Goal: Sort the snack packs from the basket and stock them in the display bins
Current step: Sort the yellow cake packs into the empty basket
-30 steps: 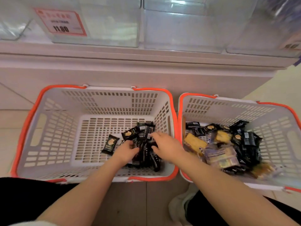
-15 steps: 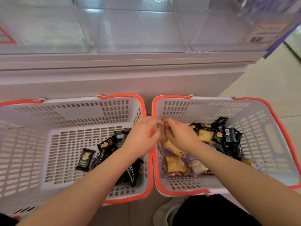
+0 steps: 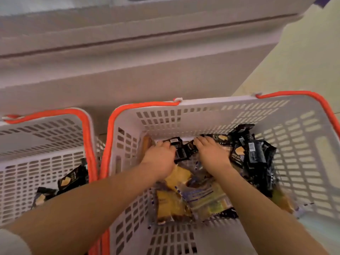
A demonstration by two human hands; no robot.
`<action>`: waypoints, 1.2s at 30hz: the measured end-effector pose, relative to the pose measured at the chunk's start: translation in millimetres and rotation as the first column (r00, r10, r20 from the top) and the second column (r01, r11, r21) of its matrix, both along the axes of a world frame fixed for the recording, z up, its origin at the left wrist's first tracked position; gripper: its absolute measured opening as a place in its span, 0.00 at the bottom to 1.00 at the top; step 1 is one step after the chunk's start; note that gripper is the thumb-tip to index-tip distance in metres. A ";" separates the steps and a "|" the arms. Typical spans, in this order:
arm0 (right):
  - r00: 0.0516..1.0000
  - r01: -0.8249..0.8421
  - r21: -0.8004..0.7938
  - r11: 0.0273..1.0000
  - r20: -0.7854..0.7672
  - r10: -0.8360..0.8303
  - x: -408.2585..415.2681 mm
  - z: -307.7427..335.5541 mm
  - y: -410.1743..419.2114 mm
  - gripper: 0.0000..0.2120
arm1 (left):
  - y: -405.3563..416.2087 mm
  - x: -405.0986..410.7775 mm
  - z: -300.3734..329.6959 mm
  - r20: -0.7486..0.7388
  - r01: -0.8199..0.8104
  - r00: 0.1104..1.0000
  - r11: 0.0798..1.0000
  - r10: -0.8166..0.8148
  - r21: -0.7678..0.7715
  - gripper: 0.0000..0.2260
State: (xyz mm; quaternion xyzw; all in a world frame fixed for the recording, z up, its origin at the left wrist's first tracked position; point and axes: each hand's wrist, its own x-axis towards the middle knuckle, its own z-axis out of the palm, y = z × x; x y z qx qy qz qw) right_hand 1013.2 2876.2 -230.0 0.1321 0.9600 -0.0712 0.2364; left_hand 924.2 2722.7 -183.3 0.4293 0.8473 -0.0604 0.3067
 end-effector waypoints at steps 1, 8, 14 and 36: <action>0.998 -0.053 -0.014 0.998 0.024 0.053 -5.2 -8.2 1.4 0.29 | 2.6 0.5 -10.0 -0.031 0.048 0.998 0.996 -0.050 -0.077 0.16; 0.990 -0.142 0.072 0.987 0.021 0.141 -13.0 -28.9 -3.5 0.25 | 13.0 -7.2 -52.6 -0.030 0.013 0.999 0.992 -0.017 -0.122 0.27; 0.984 0.065 0.059 0.996 -0.171 -0.054 -0.1 -6.1 12.4 0.23 | 19.5 -16.7 -70.9 -0.042 -0.083 0.996 0.996 0.081 -0.032 0.30; 0.968 0.249 -0.122 0.961 0.005 -0.250 21.7 -7.6 63.6 0.17 | 50.0 6.1 -74.6 0.109 0.278 0.951 0.953 -0.290 0.116 0.23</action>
